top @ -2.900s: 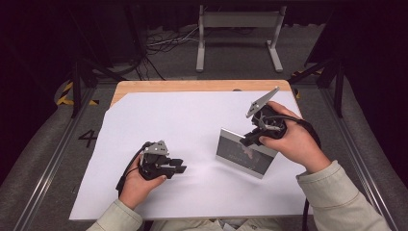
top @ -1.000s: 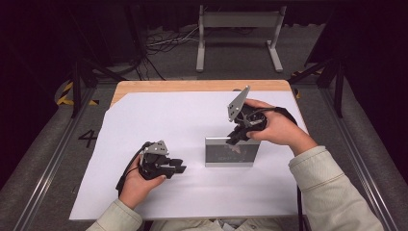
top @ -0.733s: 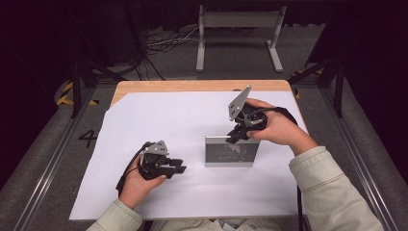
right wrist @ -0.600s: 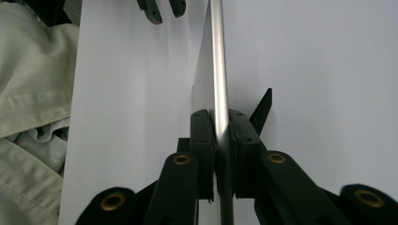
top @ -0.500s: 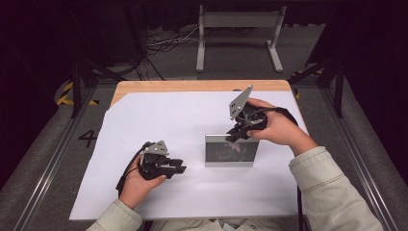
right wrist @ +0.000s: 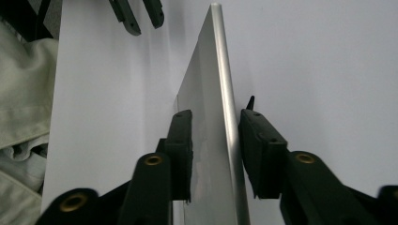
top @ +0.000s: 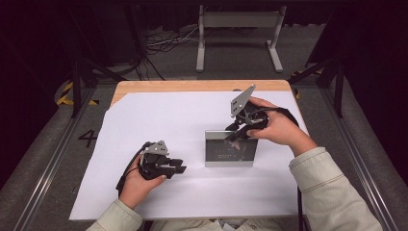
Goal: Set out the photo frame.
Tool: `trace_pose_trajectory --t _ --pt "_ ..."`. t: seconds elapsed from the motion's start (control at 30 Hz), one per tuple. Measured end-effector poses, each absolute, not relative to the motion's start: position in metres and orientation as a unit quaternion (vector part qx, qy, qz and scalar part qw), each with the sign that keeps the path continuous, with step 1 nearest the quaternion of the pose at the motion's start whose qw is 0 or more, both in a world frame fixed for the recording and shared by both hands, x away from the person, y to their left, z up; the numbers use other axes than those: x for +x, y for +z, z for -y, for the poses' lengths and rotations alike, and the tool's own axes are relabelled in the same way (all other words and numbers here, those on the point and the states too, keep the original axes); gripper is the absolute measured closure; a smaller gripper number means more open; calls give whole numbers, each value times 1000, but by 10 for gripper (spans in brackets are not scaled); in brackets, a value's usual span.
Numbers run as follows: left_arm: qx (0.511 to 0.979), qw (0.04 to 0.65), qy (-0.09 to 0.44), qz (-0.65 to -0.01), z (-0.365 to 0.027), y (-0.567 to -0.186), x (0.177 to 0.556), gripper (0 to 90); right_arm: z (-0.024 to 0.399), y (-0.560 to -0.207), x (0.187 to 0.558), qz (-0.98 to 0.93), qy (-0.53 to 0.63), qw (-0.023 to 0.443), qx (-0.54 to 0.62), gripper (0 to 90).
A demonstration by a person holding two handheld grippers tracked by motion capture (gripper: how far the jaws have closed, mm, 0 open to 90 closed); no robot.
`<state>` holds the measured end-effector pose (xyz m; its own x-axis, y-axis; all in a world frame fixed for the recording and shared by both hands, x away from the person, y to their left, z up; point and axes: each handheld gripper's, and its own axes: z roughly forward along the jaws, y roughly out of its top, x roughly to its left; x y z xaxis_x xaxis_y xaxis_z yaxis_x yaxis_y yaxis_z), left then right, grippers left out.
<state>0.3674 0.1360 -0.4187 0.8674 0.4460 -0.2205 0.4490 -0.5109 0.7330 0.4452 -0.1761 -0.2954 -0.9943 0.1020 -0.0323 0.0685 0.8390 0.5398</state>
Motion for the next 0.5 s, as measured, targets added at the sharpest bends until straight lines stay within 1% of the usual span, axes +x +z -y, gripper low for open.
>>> trace_pose_trajectory --t 0.1,0.5 --pt "869 422 -2 -257 -136 -419 368 677 177 -295 445 -956 286 37 55 541" --pt "870 421 -3 -258 -136 -418 369 673 190 -288 442 -947 307 47 79 470"
